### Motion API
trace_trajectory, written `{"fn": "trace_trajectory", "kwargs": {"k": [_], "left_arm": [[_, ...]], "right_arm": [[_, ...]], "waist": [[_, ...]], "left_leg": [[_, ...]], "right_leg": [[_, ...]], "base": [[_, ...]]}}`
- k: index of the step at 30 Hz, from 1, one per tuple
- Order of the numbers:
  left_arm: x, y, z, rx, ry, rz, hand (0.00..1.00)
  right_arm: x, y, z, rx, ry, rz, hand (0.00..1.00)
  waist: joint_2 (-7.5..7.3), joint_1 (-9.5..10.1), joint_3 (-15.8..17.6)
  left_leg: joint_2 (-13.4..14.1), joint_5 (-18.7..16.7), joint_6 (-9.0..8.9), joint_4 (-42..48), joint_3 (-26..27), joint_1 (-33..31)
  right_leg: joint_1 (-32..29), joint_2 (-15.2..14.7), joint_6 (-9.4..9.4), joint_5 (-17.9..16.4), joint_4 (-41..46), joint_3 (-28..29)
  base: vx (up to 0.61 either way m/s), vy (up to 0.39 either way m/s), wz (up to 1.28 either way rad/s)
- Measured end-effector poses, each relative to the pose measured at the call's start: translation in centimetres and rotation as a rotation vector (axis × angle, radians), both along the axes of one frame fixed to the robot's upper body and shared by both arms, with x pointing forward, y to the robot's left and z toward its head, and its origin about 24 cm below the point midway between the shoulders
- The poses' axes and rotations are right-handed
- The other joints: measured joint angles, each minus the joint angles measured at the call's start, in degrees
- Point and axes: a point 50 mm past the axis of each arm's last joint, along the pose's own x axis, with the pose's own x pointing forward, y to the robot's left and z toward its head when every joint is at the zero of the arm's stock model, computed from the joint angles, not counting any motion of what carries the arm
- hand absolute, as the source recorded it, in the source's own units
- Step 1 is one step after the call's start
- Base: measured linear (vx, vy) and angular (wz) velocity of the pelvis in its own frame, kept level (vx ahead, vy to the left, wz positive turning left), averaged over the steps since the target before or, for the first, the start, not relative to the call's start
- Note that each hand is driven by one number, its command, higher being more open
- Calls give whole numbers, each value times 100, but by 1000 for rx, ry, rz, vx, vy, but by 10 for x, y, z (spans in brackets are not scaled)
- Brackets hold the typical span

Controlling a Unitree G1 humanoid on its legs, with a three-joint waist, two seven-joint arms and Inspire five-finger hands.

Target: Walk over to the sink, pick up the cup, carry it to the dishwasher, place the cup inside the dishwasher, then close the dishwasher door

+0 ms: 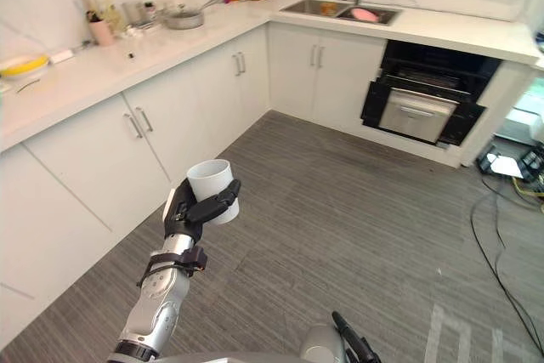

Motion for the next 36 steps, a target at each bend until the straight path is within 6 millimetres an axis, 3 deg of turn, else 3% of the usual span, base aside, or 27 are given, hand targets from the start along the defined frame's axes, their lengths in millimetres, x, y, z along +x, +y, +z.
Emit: {"fn": "trace_trajectory", "kwargs": {"k": [1,2,3,4,5,6,9,11,13,15,16,18,19,21,22,23,24,25,26,27,30,31,32,33,34,35,36], "left_arm": [[4,-5,4,0,-19,-21,0],[6,-7,7,1,-29,-30,0],[8,-6,13,3,-52,-30,0],[8,-7,15,-1,-55,-32,0],[8,-9,15,-10,-50,-35,0],[8,-11,16,-21,-49,-37,0],[7,-23,20,-40,-64,-90,0],[2,-27,19,-60,-59,-91,0],[-4,-24,20,-89,-63,-59,0],[-6,-18,25,-107,-82,-26,0],[-7,-8,27,-105,-93,9,0],[-7,2,26,-98,-93,28,0],[-8,12,26,-88,-93,44,0],[-9,22,27,-80,-100,54,0],[-9,21,27,-86,-108,46,0],[-10,19,31,-96,-126,36,0],[-10,19,33,-97,-137,30,0],[-10,19,34,-91,-145,18,0],[-10,20,34,-88,-143,22,0],[-10,21,33,-87,-141,25,0],[-13,33,31,-78,-132,76,0],[-15,39,30,-71,-132,105,0],[-17,39,33,-77,-152,108,0],[-17,44,39,-38,-191,109,0],[-16,44,40,-31,-195,107,0],[-15,41,41,-30,-199,106,0],[-15,38,40,-33,-194,104,0]], "right_arm": [[-4,0,-1,-1,16,-10,100],[-6,0,-1,1,21,-20,100],[-8,2,-1,8,24,-28,100],[-13,1,-2,6,38,-32,100],[-15,0,-2,3,45,-33,100],[-13,0,-2,0,44,-35,100],[-12,5,0,9,20,-85,100],[-14,5,0,9,18,-108,100],[-21,1,2,-9,5,-137,100],[-20,-6,5,-58,-29,-134,100],[-13,-13,9,-89,-71,-134,100],[2,-21,15,-117,-143,-135,100],[23,-27,22,-142,-217,-95,100],[58,-26,33,-163,-333,-29,100],[75,-28,42,-169,-407,-13,100],[88,-31,49,-174,-465,-9,100],[92,-28,50,-169,-476,-1,100],[95,-23,50,-159,-483,8,100],[99,-15,49,-139,-492,10,100],[100,-13,49,-134,-495,12,100],[106,-6,52,-137,-484,69,100],[110,-2,54,-146,-481,92,100],[112,-6,61,-181,-499,113,100],[119,3,65,-195,-514,144,100],[119,3,66,-202,-517,152,100],[123,3,71,-240,-524,174,100],[124,2,73,-260,-522,176,100]], "waist": [[-5,-53,11],[-22,-52,22],[-118,-43,70],[-97,-55,94],[2,-44,84],[188,-32,65],[143,-64,41],[177,-45,38],[296,38,-14],[398,107,-39],[360,119,-18],[337,233,-5],[320,283,-3],[257,296,-10],[251,306,-23],[325,317,-28],[327,348,-23],[275,428,-54],[172,425,-53],[170,419,-53],[93,424,-58],[-9,479,-127],[82,500,-183],[-330,394,-252],[-364,363,-257],[-394,234,-199],[-350,186,-143]], "left_leg": [[80,-73,-128,-81,-135,132],[104,-111,-191,-126,-179,220],[98,-209,-330,-280,-183,483],[140,-325,-437,-354,-188,712],[306,-407,-472,-381,-126,861],[547,-407,-466,-336,23,966],[799,6,-574,440,305,914],[1061,456,-714,1709,454,522],[1558,1986,-711,3624,381,-368],[1820,1755,-394,5005,399,-1096],[1759,1220,-108,5491,426,-1629],[1531,806,-60,5127,522,-2015],[1306,477,-97,4262,638,-2253],[855,380,-202,2291,698,-2434],[554,701,-402,757,616,-2502],[508,1161,-727,-162,597,-2728],[508,1397,-875,-178,634,-2851],[504,2019,-709,-120,752,-2828],[442,2049,-256,130,787,-2831],[443,1864,-18,380,789,-2871],[579,1068,221,1646,1023,-2725],[449,821,1,1718,1214,-2663],[396,880,206,962,1226,-2335],[38,647,314,833,1392,-1980],[-14,597,319,809,1383,-1918],[-107,446,366,776,1392,-1630],[-107,394,352,737,1391,-1432]], "right_leg": [[5,96,97,146,-1323,5],[8,119,112,303,-1918,7],[93,133,179,820,-2808,3],[174,180,162,1391,-2712,-16],[171,305,-18,1607,-2508,-46],[159,488,-240,1257,-2212,-116],[276,613,-407,576,-1625,-250],[558,833,-447,259,-1643,-228],[1081,1275,-609,127,-2117,-41],[1579,1589,-872,85,-2441,204],[1977,1699,-979,-34,-2618,468],[2311,1692,-976,-120,-2795,841],[2534,1640,-952,-144,-2981,1164],[2734,1424,-798,-211,-3135,1524],[2899,1264,-713,-306,-3291,1679],[3062,1243,-701,-370,-3514,1786],[3148,1233,-639,-411,-3616,1849],[3358,1149,-527,-520,-3763,1919],[3418,1017,-470,-554,-3665,1918],[3379,997,-415,-523,-3500,1922],[3359,878,-107,-129,-2415,1818],[3274,741,125,86,-1887,1563],[2980,657,816,244,-1092,1300],[2271,188,1203,671,468,1224],[2111,115,1176,685,799,1179],[1528,-150,887,546,1858,864],[1309,-249,635,417,2196,687]], "base": [[352,-195,92],[372,-212,88],[509,-276,47],[549,-265,31],[650,-294,6],[617,-280,-6],[503,-281,-3],[389,-232,-29],[477,-150,-71],[465,-34,-89],[451,-11,-82],[449,41,-111],[581,163,-139],[502,171,-96],[559,255,-46],[682,327,-41],[599,300,-42],[598,287,-32],[591,279,-25],[718,324,-7],[568,214,-42],[527,253,-102],[382,239,-86],[263,177,-42],[345,100,-12],[321,53,1],[399,68,-6]]}}
